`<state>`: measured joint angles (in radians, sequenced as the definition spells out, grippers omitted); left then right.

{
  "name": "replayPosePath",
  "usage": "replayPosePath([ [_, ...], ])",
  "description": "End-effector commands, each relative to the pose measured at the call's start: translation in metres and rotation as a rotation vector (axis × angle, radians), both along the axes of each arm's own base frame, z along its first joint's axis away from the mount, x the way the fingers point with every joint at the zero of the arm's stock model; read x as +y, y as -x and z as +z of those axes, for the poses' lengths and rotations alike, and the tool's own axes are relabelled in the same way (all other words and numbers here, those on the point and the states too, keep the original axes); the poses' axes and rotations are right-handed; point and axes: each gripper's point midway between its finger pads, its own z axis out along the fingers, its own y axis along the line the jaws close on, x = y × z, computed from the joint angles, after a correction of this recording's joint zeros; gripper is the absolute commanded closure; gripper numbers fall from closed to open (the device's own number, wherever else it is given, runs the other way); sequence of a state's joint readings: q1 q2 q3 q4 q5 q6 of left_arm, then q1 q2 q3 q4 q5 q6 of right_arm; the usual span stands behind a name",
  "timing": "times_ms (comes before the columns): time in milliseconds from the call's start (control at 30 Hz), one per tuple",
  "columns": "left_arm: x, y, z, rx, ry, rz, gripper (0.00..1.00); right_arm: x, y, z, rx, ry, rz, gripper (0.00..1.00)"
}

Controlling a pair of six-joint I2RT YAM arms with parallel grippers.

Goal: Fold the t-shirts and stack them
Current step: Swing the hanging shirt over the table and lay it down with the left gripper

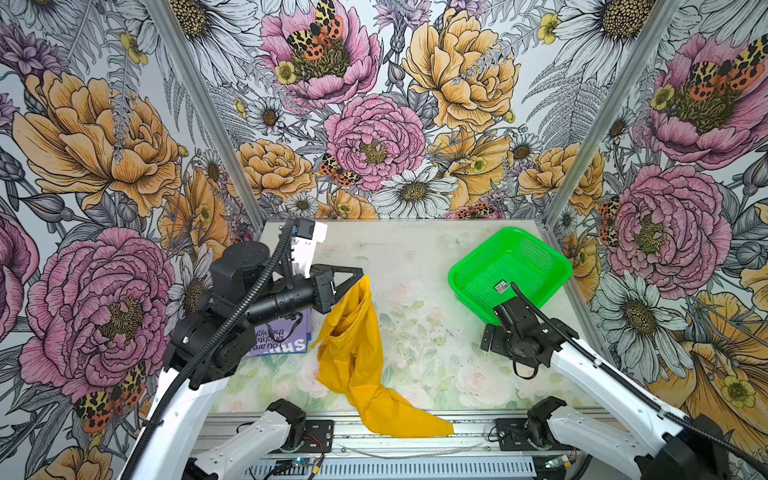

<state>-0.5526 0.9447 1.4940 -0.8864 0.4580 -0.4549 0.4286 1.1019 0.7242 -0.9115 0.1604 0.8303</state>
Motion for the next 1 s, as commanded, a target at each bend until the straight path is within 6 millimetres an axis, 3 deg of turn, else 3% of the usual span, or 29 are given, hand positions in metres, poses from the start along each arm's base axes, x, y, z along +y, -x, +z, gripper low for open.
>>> replayPosePath([
  [0, -0.023, -0.013, 0.005, -0.079, -0.024, -0.009, 1.00, 0.006, -0.084, 0.020, -0.160, 0.020, 0.011, 0.01],
  [233, -0.082, -0.030, -0.013, -0.060, -0.069, -0.101, 1.00, -0.013, -0.212, 0.031, -0.207, 0.069, 0.053, 0.00],
  [333, -0.102, -0.038, -0.016, -0.051, -0.070, -0.134, 1.00, -0.006, -0.252, 0.031, -0.220, 0.010, 0.094, 0.00],
  [433, -0.127, -0.046, -0.018, -0.041, -0.063, -0.179, 1.00, 0.015, -0.273, 0.046, -0.260, -0.079, 0.170, 0.01],
  [500, -0.148, -0.047, -0.014, -0.040, -0.052, -0.229, 1.00, 0.023, -0.270, 0.068, -0.304, -0.150, 0.194, 0.01],
  [600, -0.185, -0.041, 0.010, -0.074, -0.012, -0.333, 1.00, 0.005, -0.248, 0.109, -0.395, -0.167, 0.153, 0.00],
  [667, -0.205, -0.033, 0.038, -0.108, 0.042, -0.397, 1.00, -0.017, -0.226, 0.127, -0.438, -0.153, 0.108, 0.01],
  [733, -0.211, -0.027, 0.078, -0.169, 0.116, -0.428, 1.00, -0.045, -0.202, 0.136, -0.463, -0.164, 0.041, 0.01],
  [833, -0.190, -0.029, 0.128, -0.249, 0.199, -0.378, 1.00, -0.080, -0.170, 0.138, -0.470, -0.163, -0.043, 0.00],
  [900, -0.160, -0.050, 0.134, -0.262, 0.193, -0.260, 1.00, -0.092, -0.155, 0.142, -0.479, -0.133, -0.051, 0.00],
  [967, -0.119, -0.085, 0.121, -0.233, 0.181, -0.107, 1.00, -0.098, -0.145, 0.146, -0.485, -0.113, -0.056, 0.00],
])
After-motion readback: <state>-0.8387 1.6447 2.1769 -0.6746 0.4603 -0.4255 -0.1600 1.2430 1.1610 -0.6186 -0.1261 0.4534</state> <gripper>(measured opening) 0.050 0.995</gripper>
